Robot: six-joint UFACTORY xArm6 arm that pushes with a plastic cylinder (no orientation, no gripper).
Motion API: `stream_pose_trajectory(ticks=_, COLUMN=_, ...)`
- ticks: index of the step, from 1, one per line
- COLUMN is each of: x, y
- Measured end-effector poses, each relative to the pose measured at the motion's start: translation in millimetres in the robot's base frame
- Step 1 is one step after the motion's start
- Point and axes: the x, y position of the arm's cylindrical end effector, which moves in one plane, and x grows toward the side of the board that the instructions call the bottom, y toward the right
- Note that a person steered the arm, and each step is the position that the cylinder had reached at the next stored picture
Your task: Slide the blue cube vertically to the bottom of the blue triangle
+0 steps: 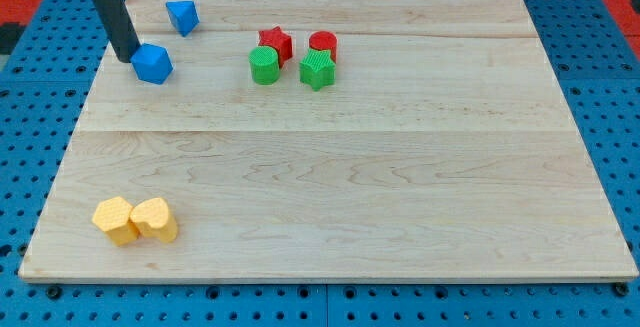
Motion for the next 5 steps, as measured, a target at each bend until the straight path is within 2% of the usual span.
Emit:
stream_pose_trajectory(ticks=2, x=27, y=17)
stream_pose_trajectory(ticks=3, x=58, y=20)
stream_pose_trajectory(ticks=4, x=46, y=75)
stream_pose_trajectory(ticks=5, x=20, y=66)
